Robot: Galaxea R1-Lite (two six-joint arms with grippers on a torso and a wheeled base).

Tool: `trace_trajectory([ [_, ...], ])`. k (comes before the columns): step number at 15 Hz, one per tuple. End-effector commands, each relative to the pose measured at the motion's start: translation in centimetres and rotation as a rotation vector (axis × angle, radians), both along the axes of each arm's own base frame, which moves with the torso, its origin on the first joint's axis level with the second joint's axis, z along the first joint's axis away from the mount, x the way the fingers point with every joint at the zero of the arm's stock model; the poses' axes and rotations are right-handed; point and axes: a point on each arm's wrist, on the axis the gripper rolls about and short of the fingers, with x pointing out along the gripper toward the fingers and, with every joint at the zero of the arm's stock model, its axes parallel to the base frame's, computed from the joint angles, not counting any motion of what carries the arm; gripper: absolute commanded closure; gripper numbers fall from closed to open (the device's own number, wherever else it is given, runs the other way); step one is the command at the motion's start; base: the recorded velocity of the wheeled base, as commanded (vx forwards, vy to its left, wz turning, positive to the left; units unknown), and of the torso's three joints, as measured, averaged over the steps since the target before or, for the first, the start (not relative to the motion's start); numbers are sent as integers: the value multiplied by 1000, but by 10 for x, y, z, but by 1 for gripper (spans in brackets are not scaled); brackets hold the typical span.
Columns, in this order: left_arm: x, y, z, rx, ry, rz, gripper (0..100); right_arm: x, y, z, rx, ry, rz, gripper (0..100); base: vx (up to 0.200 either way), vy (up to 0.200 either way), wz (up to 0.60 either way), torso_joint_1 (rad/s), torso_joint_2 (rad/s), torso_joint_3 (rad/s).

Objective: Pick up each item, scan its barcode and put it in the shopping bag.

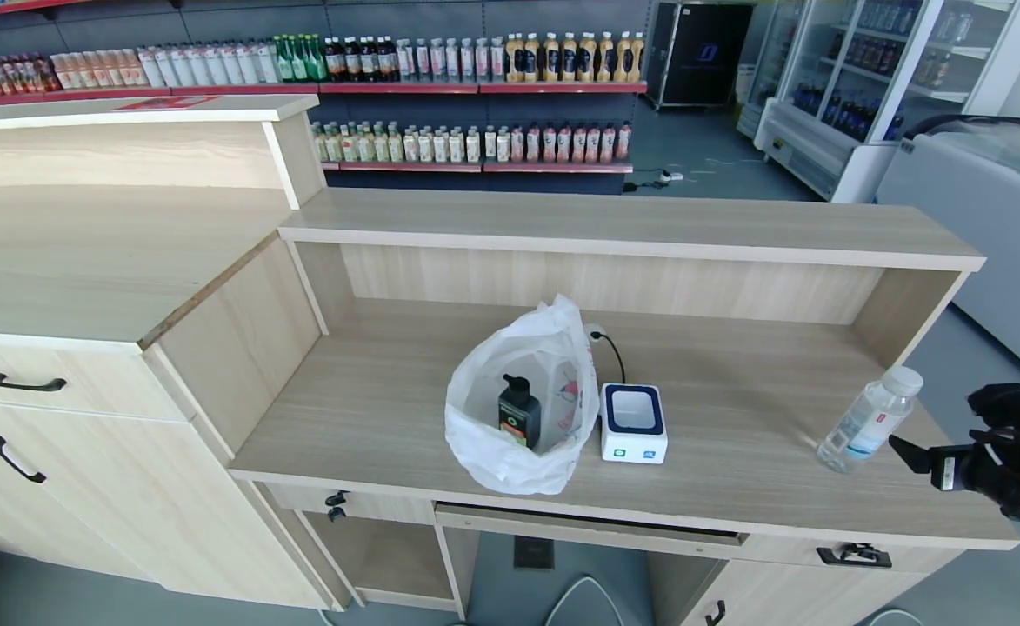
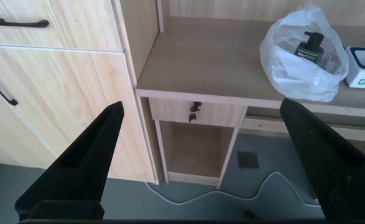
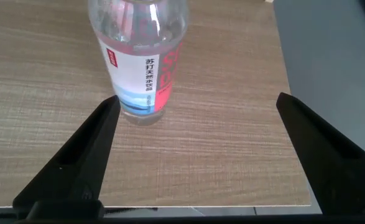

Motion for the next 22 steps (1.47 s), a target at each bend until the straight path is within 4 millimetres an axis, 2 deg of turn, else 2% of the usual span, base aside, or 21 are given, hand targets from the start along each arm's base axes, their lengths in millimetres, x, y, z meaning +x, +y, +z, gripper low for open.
trace_trajectory([
  [1,0,0,0,0,0,1,0,9,9,-12,8,18,37,0,0,0,0,0,0,0],
  [4,0,0,0,0,0,1,0,17,18,-19,9,25,69,0,0,0,0,0,0,0],
  [9,0,0,0,0,0,1,0,29,18,-22,-15,-10,80,0,0,0,0,0,0,0],
  [14,0,0,0,0,0,1,0,43,27,-25,-21,-27,118,0,0,0,0,0,0,0],
  [22,0,0,0,0,0,1,0,61,27,-33,-28,-47,134,0,0,0,0,0,0,0],
])
